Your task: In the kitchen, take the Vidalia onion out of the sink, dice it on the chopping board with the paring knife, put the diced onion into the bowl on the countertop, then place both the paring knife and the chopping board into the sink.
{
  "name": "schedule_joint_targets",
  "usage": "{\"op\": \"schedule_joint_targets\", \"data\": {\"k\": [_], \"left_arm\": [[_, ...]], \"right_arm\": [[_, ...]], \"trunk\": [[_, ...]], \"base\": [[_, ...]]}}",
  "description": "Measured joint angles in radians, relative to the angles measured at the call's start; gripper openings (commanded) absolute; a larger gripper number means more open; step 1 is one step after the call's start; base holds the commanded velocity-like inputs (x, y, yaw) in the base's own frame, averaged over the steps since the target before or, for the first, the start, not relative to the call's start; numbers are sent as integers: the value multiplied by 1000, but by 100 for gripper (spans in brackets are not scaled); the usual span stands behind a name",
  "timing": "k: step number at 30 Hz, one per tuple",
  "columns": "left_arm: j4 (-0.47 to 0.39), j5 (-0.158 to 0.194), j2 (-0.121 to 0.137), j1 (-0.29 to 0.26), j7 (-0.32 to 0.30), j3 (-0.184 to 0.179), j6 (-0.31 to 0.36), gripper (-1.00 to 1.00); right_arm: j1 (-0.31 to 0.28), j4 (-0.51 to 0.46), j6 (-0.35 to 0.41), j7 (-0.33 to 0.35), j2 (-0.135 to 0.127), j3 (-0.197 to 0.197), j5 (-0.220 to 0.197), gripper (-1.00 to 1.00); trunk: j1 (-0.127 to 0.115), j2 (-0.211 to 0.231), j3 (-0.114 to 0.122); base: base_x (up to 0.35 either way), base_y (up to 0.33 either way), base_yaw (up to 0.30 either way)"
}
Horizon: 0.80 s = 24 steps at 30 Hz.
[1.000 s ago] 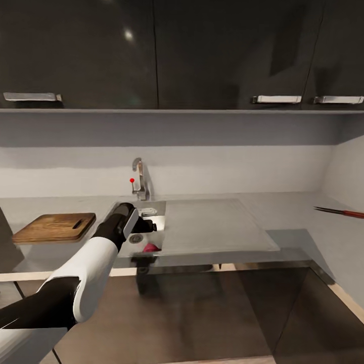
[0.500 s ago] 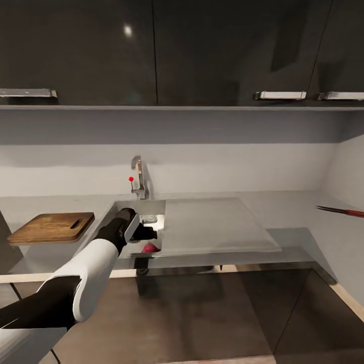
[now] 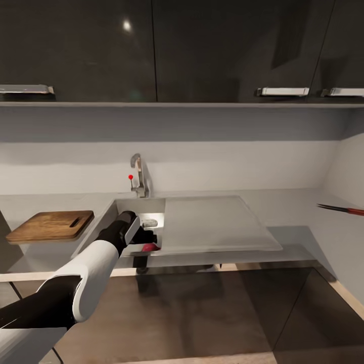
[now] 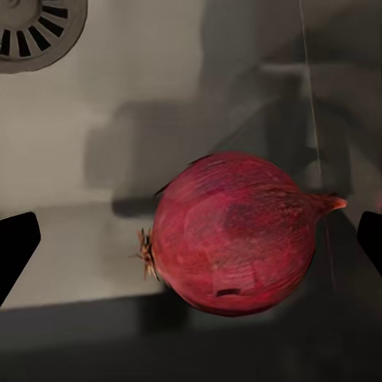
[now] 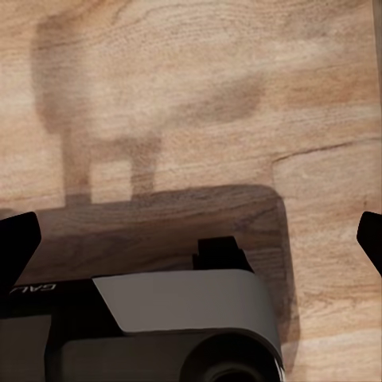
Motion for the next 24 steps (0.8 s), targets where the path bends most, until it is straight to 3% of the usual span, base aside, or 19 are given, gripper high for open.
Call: {"op": "schedule_joint_targets", "data": {"k": [12, 18, 24], "left_arm": [[5, -1, 0, 0, 0, -4, 0, 100], [5, -1, 0, 0, 1, -36, 0, 100], [6, 0, -2, 0, 2, -46, 0, 100]], "right_arm": [[0, 0, 0, 0, 0, 1, 0, 100], [0, 0, 0, 0, 0, 1, 0, 100], [0, 0, 0, 0, 0, 0, 0, 100]], "trunk": [[0, 0, -12], [0, 0, -17], [0, 0, -23]], "base": [[0, 0, 0], [0, 0, 0], [0, 0, 0]]}}
